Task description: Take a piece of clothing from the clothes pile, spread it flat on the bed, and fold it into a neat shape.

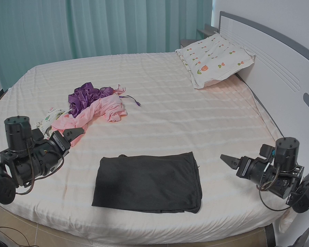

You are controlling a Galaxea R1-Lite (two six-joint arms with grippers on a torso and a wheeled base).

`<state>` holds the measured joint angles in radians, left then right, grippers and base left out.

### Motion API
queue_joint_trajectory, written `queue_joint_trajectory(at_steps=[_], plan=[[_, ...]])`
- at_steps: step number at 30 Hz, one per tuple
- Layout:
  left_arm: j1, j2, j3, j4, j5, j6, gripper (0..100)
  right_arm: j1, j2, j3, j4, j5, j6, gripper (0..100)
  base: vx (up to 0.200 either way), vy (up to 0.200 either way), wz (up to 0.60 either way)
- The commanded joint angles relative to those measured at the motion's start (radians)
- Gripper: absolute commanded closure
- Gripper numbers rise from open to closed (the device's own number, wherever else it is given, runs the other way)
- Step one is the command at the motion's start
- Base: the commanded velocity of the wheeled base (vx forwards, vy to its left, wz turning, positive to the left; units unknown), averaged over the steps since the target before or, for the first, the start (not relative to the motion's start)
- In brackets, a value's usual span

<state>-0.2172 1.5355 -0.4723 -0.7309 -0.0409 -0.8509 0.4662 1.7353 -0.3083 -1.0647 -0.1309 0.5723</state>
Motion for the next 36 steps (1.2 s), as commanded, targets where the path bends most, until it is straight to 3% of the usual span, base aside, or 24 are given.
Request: queue_joint_trajectory(at_steps=[1, 6, 9, 16, 21, 27, 31, 36], plan=[[-0.001, -0.316, 0.129, 0.094, 0.041, 0.148, 0, -0.018, -0.310, 0.035, 0.104, -0.096, -0.080, 0, 0.000, 0.000, 0.00], [-0.002, -0.456, 0.173, 0.217, 0.184, 0.296, 0, -0.026, -0.477, 0.083, 0.181, -0.122, -0.178, 0, 0.000, 0.000, 0.00], [-0.002, -0.566, 0.221, 0.231, 0.219, 0.349, 0, -0.026, -0.583, 0.117, 0.242, -0.159, -0.216, 0, 0.000, 0.000, 0.00], [-0.002, -0.798, 0.331, 0.338, 0.343, 0.539, 0, -0.026, -0.849, 0.229, 0.404, -0.171, -0.239, 0, 0.000, 0.000, 0.00], [0.004, -0.980, 0.348, 0.444, 0.351, 0.595, 0, -0.044, -1.060, 0.276, 0.551, -0.214, -0.282, 0, 0.000, 0.000, 0.00], [0.048, -1.149, 0.347, 0.633, 0.392, 0.653, 0, -0.126, -1.260, 0.308, 0.686, -0.217, -0.358, 0, 0.000, 0.000, 0.00], [0.064, -1.210, 0.348, 0.669, 0.412, 0.681, 0, -0.161, -1.317, 0.308, 0.741, -0.213, -0.359, 0, 0.000, 0.000, 0.00], [0.165, -1.327, 0.356, 0.763, 0.426, 0.760, 0, -0.213, -1.450, 0.308, 0.885, -0.177, -0.382, 0, 0.000, 0.000, 0.00]])
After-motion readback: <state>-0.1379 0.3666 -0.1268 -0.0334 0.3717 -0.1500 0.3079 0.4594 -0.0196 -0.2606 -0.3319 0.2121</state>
